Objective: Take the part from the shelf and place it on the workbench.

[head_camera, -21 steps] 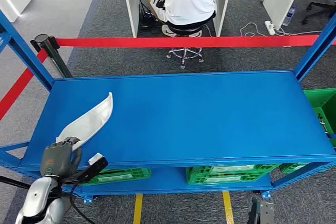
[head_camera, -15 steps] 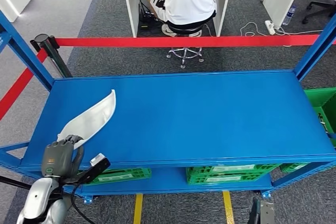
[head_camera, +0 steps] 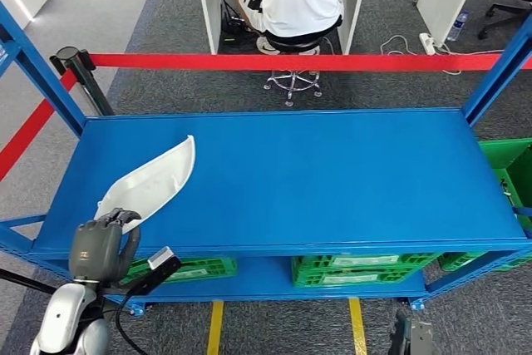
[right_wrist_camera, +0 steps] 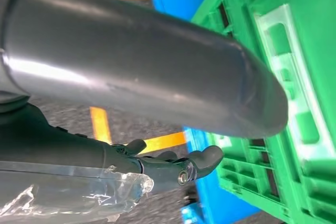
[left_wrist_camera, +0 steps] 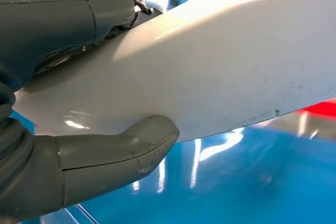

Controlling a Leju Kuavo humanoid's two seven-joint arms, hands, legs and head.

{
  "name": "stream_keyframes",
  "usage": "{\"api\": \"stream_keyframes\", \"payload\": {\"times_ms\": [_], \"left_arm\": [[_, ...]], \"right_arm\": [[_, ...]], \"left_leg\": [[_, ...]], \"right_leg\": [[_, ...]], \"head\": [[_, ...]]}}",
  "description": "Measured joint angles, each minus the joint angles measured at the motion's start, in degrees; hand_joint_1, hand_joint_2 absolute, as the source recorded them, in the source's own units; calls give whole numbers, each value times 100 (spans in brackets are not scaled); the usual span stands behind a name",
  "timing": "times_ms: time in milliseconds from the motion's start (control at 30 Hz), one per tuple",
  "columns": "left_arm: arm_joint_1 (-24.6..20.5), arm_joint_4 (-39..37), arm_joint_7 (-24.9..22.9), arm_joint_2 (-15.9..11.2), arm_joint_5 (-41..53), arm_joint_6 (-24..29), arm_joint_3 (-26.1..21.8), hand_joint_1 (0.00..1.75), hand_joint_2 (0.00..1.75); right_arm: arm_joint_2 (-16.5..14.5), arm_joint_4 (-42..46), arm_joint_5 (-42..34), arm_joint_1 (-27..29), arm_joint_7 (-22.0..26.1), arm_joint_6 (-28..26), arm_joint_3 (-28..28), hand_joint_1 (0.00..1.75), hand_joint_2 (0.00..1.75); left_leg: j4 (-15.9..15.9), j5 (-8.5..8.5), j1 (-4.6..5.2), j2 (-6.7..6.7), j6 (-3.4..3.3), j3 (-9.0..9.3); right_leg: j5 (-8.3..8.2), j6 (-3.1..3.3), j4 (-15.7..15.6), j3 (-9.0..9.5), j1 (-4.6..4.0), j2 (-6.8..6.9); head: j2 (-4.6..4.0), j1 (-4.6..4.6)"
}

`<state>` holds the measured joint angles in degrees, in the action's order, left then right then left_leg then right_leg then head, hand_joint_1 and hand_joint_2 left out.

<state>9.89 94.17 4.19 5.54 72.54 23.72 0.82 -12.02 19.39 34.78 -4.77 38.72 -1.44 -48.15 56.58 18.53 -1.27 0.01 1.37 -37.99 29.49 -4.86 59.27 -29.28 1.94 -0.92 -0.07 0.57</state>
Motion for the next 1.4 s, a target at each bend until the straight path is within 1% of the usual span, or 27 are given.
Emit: {"api": "stream_keyframes", "payload": {"times_ms": [67,133,167,233,267,300,367,467,533,600,633,700,767,800,833,867,900,933,1000,1033,1100,1167,1267,1300,1333,1367,1400], "left_arm": [[71,81,50,19,-5,56,53,175,175],[143,140,90,34,-29,90,99,175,175],[174,170,114,43,-44,110,121,175,175],[219,225,169,64,-82,176,164,175,175],[239,249,196,77,-99,219,188,175,175],[262,269,216,90,-115,257,211,175,175],[312,305,258,114,-145,305,247,175,175],[343,386,382,157,-275,423,271,175,175],[360,434,489,193,-364,551,282,175,175],[387,448,566,222,-414,637,287,175,175],[396,452,593,238,-434,660,288,175,175],[406,460,650,279,-484,700,292,175,175],[416,464,734,317,-552,755,292,175,175],[418,464,774,335,-583,781,292,175,175],[419,464,811,350,-611,805,292,175,175],[419,463,842,365,-634,823,292,175,175],[418,463,867,377,-648,837,292,175,175],[417,462,888,390,-660,851,293,175,175],[408,462,931,416,-690,889,300,175,175],[399,461,955,428,-712,913,309,175,175],[384,459,996,450,-761,957,332,175,175],[379,450,1030,460,-827,1007,346,175,175],[374,408,1098,456,-952,1105,365,175,175],[373,389,1108,456,-979,1126,378,175,175],[373,370,1114,456,-996,1135,390,175,175],[371,351,1122,455,-1013,1142,398,175,175],[368,332,1134,453,-1034,1152,405,175,175]], "right_arm": [[3,21,13,11,58,22,-2,0,0],[7,50,26,15,82,33,-8,0,0],[8,69,35,18,85,45,-11,0,0],[8,113,49,39,88,88,-15,0,0],[8,135,52,58,88,109,-16,0,0],[8,155,53,78,88,124,-16,0,0],[8,188,45,102,88,131,-17,0,0],[4,233,11,114,88,134,-19,0,0],[-1,267,-23,130,88,142,-20,0,0],[-1,294,-52,157,88,146,-20,0,0],[-1,307,-66,175,88,145,-20,0,0],[-1,333,-98,207,88,145,-20,0,0],[-1,365,-142,221,88,146,-20,0,0],[-1,381,-167,226,88,147,-20,0,0],[-1,404,-196,234,88,149,-20,0,0],[-1,428,-224,245,88,152,-21,0,0],[-1,456,-248,255,88,160,-21,0,0],[-1,488,-272,260,88,168,-22,0,0],[-1,549,-315,263,89,187,-22,0,0],[-1,574,-337,270,89,193,-23,0,0],[-6,614,-380,324,89,206,-36,0,0],[-14,656,-410,387,88,215,-61,0,0],[-20,718,-436,461,88,221,-100,0,0],[-20,729,-438,488,88,222,-109,0,0],[-20,736,-438,512,88,224,-115,0,0],[-20,743,-437,531,88,226,-121,0,0],[-21,751,-436,546,88,231,-129,0,0]], "left_leg": [[7,-66,1,-11,59,-23],[81,67,-18,-9,96,-82],[256,287,-21,-7,107,-149],[951,912,-9,-7,106,-348],[1335,1147,-1,-7,99,-426],[1610,1270,8,-7,83,-440],[1575,1185,36,-7,19,-190],[496,1009,118,-11,-128,678],[86,1048,166,-13,-161,934],[16,965,178,-9,-191,899],[-8,902,173,-3,-224,866],[-49,762,151,10,-287,762],[-44,636,158,17,-320,609],[-40,572,165,21,-323,527],[-37,506,171,24,-323,441],[-33,442,175,25,-318,357],[-29,378,177,25,-306,278],[-21,318,179,24,-288,210],[-1,208,194,26,-236,117],[2,155,198,28,-209,98],[-21,49,192,28,-153,81],[86,236,176,17,-78,24],[979,1111,138,10,29,-193],[1317,1285,128,10,47,-242],[1524,1323,120,11,57,-231],[1550,1243,115,11,59,-136],[1369,1093,112,11,53,57]], "right_leg": [[-24,152,71,-115,-14,-25],[-92,287,91,-200,-21,-18],[-150,339,90,-252,-21,-13],[-276,391,91,-381,-35,-8],[-337,401,92,-462,-47,-2],[-394,406,94,-541,-60,6],[-496,399,95,-681,-85,17],[-639,344,93,-815,-107,13],[-733,274,65,-834,-98,16],[-821,194,12,-835,-74,20],[-772,162,32,-862,-68,25],[-369,123,361,-990,-71,33],[183,102,1054,-1151,-81,38],[310,95,1358,-1181,-84,39],[320,91,1539,-1148,-87,39],[211,95,1515,-1017,-91,40],[58,105,1279,-777,-94,42],[-22,118,896,-470,-97,47],[19,158,89,81,-114,52],[86,184,-129,195,-126,50],[57,267,-209,162,-139,48],[-54,364,-214,85,-126,64],[-264,437,-213,-107,-112,71],[-332,435,-208,-197,-112,71],[-397,428,-205,-286,-111,72],[-458,415,-202,-373,-109,73],[-516,396,-200,-450,-105,73]], "head": [[0,-21],[0,-36],[0,-44],[0,-65],[0,-73],[0,-77],[0,-77],[0,-73],[0,-79],[0,-95],[0,-99],[0,-83],[0,-72],[0,-72],[0,-72],[0,-71],[0,-72],[0,-71],[0,-82],[0,-85],[0,-93],[0,-103],[0,-136],[0,-136],[0,-134],[0,-134],[0,-134]]}}
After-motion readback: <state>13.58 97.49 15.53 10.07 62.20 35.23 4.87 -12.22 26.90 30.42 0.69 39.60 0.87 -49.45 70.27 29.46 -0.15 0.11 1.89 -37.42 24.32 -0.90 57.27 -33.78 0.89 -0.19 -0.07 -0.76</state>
